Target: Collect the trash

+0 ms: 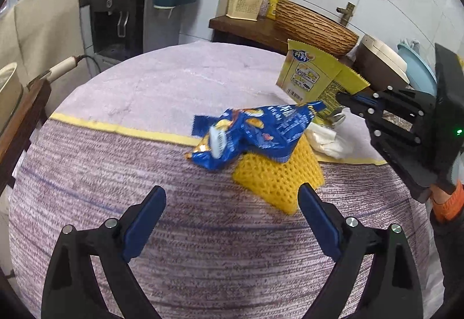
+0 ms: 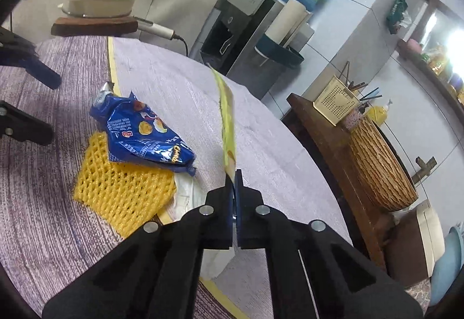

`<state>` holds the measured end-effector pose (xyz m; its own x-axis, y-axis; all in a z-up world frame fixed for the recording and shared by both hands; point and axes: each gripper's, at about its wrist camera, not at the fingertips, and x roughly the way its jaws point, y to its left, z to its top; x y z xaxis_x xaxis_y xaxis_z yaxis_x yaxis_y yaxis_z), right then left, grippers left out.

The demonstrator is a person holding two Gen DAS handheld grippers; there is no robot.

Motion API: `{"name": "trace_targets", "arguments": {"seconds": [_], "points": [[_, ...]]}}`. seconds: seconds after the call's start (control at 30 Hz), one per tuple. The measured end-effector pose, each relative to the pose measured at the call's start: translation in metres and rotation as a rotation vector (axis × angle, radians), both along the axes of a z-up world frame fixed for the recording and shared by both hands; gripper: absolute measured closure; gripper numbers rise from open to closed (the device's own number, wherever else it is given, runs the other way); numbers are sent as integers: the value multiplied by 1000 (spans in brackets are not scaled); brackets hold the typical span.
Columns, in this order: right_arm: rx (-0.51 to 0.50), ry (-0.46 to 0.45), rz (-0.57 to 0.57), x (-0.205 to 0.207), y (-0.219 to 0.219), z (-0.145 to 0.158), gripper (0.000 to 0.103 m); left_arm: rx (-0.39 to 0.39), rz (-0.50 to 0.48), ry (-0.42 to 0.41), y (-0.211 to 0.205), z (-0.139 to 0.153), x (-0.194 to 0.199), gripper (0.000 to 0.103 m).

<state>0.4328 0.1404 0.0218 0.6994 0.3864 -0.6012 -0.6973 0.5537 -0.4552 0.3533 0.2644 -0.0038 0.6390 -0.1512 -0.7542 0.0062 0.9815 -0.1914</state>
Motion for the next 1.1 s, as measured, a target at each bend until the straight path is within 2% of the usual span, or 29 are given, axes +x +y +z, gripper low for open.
{"name": "trace_targets", "arguments": {"seconds": [0.27,0.37,0.53,0.6,0.67,0.73,0.77,0.83,0.97,1.1], "points": [[99,38,-58,-2,-40,37,102,198,-123,-74,-51,20,32,12],[113,53,-84,-2,-53,44,102,278,-139,-52,-72,18,53,16],[129,86,-114,-7,-78,49,102,257,-106,15,-76,5,86,28],[129,91,-117,-11,-86,49,102,250,-98,31,-75,1,91,39],[129,96,-124,-14,-92,48,102,236,-80,45,-71,-3,93,56],[129,100,-132,-17,-99,47,102,190,-61,48,-65,-4,92,68],[133,105,-136,-19,-102,47,102,176,-52,39,-62,-2,90,71],[140,111,-141,-22,-106,46,102,194,-44,8,-61,4,80,78],[158,123,-143,-29,-113,45,102,232,-47,-50,-60,19,55,86],[180,130,-147,-39,-119,47,102,234,-29,-97,-54,35,32,89]]}}
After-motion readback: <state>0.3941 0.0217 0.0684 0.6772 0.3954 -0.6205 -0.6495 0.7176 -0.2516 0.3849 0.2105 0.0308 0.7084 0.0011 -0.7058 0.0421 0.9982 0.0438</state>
